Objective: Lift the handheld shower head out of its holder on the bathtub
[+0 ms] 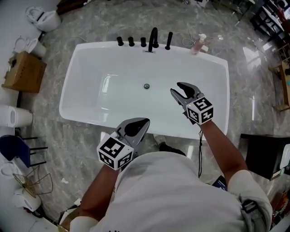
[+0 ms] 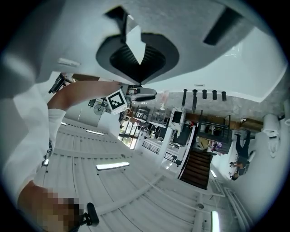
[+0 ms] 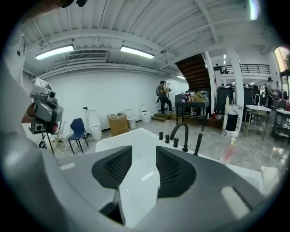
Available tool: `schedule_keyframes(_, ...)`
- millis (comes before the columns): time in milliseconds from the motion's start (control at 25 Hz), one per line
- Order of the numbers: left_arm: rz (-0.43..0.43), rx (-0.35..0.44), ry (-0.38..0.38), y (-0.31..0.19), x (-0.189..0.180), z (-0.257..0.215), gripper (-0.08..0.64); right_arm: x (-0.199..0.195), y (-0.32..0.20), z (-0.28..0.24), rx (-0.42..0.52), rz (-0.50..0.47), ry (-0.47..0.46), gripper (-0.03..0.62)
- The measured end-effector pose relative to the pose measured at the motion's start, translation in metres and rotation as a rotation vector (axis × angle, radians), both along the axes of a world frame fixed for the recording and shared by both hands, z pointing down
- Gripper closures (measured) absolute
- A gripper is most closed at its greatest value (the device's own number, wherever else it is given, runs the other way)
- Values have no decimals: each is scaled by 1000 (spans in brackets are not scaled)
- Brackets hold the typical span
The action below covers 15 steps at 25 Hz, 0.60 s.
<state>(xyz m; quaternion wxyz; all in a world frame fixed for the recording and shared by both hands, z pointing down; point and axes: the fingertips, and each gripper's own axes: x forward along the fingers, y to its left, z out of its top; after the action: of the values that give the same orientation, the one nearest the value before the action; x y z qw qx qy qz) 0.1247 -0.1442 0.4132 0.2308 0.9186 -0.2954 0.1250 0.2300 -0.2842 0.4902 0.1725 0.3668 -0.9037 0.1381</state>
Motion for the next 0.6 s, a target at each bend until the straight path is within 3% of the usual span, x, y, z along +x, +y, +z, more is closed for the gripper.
schedule_keyframes(280,-109,-37,-9,-49,35,7,554,48,-101,51,-53,-2,24,414)
schedule_keyframes(600,-146,-84,-71,-87,36,33,554,69,-219,106,-67,72,47,415)
